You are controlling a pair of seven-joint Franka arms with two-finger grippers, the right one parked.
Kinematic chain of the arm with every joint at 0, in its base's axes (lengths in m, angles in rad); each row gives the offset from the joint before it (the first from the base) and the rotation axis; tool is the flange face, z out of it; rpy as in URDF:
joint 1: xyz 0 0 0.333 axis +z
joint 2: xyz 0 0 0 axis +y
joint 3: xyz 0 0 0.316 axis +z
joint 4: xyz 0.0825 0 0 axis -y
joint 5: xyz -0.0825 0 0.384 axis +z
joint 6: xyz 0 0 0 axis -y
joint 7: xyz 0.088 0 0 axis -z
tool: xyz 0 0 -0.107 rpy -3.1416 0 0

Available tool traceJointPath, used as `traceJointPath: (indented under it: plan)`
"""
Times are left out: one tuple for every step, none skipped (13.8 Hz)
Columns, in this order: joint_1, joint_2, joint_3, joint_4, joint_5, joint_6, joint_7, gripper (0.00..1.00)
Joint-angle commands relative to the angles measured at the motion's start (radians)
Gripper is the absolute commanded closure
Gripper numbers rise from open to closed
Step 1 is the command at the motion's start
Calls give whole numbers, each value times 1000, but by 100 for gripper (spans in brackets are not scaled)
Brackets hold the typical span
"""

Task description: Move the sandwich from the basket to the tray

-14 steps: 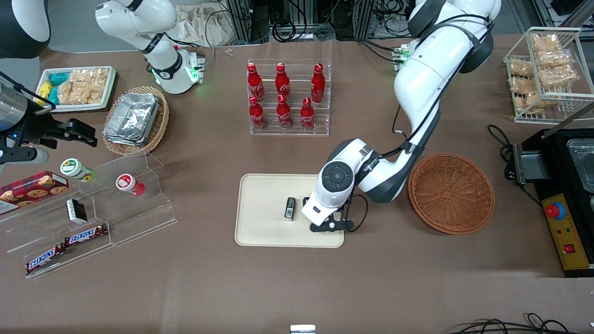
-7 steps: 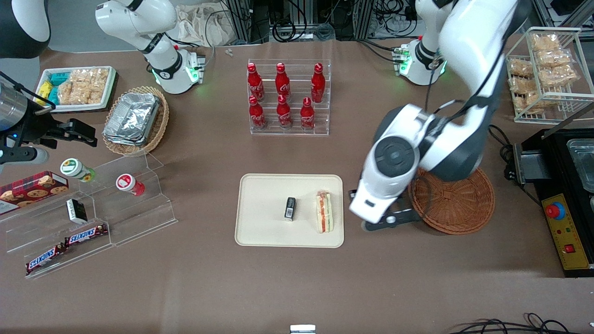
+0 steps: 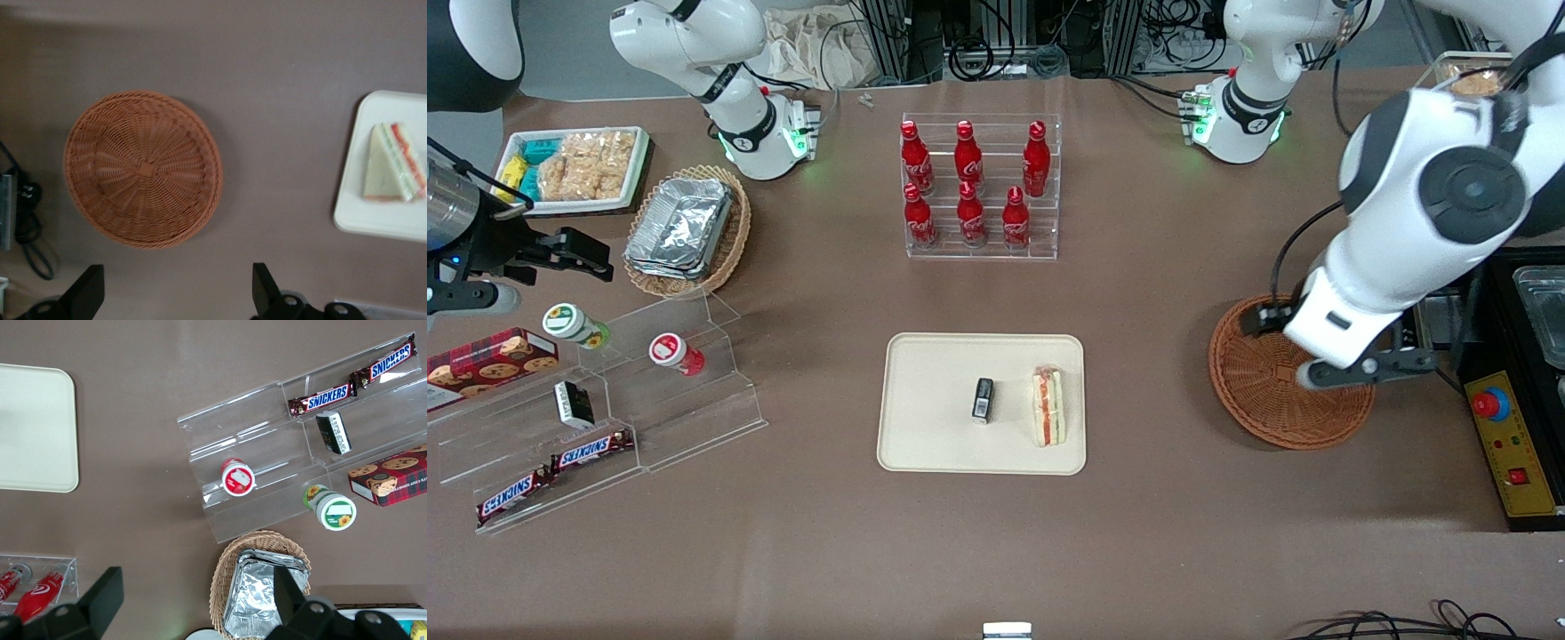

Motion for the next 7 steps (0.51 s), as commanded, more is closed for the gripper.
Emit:
traceJointPath:
  plan:
    - [-77, -127, 183, -140, -86, 20, 238, 1]
    - [-66, -151, 205, -157, -89, 16, 316, 1]
    - [-56, -158, 209, -159, -88, 5, 384, 0]
    - [-51, -154, 212, -150, -82, -6, 419, 0]
    - [-39, -142, 218, -119, -78, -10, 424, 0]
    - [-36, -125, 219, -90, -72, -13, 423, 0]
    - [-36, -113, 219, -61, -71, -13, 415, 0]
